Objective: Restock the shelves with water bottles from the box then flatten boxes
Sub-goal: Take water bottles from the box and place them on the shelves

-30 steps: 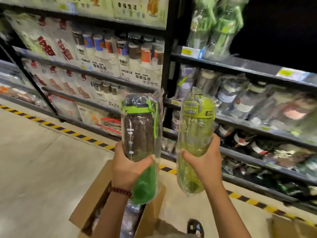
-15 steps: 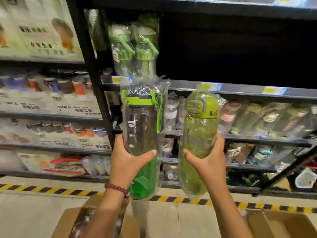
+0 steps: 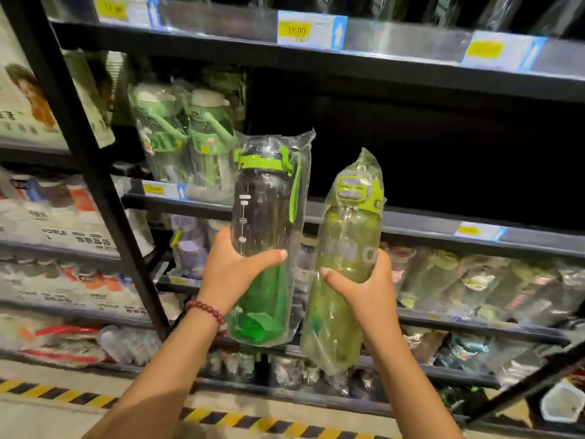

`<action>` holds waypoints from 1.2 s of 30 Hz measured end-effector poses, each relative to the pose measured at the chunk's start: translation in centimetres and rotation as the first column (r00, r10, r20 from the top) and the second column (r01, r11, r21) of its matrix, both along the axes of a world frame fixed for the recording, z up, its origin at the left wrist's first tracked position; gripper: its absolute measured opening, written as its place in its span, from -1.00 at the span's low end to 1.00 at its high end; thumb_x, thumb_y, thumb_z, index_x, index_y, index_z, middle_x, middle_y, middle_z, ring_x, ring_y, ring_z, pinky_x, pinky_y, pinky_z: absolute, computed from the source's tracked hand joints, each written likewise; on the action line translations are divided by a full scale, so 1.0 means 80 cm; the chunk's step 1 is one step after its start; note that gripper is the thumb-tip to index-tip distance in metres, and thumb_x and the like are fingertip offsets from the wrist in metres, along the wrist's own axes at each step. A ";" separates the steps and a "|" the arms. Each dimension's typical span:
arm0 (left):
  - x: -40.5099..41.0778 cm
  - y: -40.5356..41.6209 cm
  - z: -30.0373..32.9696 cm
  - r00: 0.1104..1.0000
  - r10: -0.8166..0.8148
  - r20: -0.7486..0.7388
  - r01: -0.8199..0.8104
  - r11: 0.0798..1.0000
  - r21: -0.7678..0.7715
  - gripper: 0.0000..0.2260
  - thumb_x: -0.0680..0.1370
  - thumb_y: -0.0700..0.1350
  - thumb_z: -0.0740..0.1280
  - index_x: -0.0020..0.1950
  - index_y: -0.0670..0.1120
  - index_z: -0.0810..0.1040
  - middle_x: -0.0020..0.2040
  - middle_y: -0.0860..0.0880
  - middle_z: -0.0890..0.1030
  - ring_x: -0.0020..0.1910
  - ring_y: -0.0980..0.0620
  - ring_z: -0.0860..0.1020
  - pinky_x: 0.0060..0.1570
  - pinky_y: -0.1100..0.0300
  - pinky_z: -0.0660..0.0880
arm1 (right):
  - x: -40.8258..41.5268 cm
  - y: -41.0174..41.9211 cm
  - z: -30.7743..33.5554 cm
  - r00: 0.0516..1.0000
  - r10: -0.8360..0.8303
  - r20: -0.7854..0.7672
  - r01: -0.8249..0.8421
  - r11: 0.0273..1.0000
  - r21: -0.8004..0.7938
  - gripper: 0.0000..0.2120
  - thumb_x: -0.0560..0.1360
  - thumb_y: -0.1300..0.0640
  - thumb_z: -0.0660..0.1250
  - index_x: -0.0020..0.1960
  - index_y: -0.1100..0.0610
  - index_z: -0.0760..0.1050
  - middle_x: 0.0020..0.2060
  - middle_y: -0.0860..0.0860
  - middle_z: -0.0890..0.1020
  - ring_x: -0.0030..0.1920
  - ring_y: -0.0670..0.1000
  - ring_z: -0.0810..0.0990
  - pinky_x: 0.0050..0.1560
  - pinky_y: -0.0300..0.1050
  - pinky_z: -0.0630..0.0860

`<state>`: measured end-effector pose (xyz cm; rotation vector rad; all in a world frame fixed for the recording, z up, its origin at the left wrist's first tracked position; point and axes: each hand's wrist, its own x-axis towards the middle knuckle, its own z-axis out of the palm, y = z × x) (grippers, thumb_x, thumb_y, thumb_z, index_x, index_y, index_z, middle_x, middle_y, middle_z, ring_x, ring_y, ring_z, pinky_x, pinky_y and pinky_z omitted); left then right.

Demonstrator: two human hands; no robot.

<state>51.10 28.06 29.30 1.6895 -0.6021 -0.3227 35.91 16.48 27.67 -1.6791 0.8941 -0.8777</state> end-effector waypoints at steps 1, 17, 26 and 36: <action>0.006 -0.010 0.005 1.000 -0.016 -0.003 0.016 1.000 0.001 -0.40 0.09 0.12 0.55 0.05 0.10 0.41 0.01 0.16 0.55 0.00 0.18 0.53 -0.08 0.27 0.42 | 0.006 -0.011 0.002 1.000 0.002 0.006 -0.003 1.000 0.024 -0.41 0.29 0.05 0.56 0.20 0.00 0.32 -0.01 -0.17 0.52 -0.03 -0.17 0.55 0.01 -0.06 0.53; 0.146 -0.145 0.027 0.976 -0.213 -0.041 0.214 0.977 0.007 -0.07 0.09 0.25 0.51 0.36 -0.09 0.30 0.25 0.03 0.47 0.20 0.02 0.46 0.16 0.05 0.42 | 0.138 -0.132 0.040 0.994 -0.090 -0.060 0.097 0.988 0.118 -0.21 0.20 -0.16 0.52 0.32 0.04 0.30 0.19 -0.05 0.48 0.16 0.01 0.50 0.13 0.02 0.48; 0.185 -0.193 0.057 0.952 -0.253 -0.172 0.249 0.968 -0.042 0.06 -0.02 0.35 0.52 0.36 -0.12 0.35 0.32 -0.08 0.47 0.27 -0.07 0.46 0.25 -0.11 0.42 | 0.157 -0.185 0.075 0.992 -0.071 0.102 0.045 0.969 0.241 -0.62 0.37 -0.01 0.48 0.09 0.11 0.49 -0.12 -0.06 0.62 -0.05 -0.05 0.62 -0.14 -0.18 0.47; 0.200 -0.256 0.081 0.879 -0.167 -0.447 0.089 0.978 -0.190 -0.72 0.31 -0.01 0.54 -0.14 -0.13 0.56 -0.35 0.00 0.54 -0.35 0.07 0.51 -0.31 0.20 0.48 | 0.174 -0.258 0.090 0.917 -0.220 0.333 0.065 0.906 0.418 -0.24 0.19 -0.03 0.54 0.26 0.30 0.39 -0.03 0.16 0.59 -0.10 0.10 0.64 -0.28 -0.10 0.55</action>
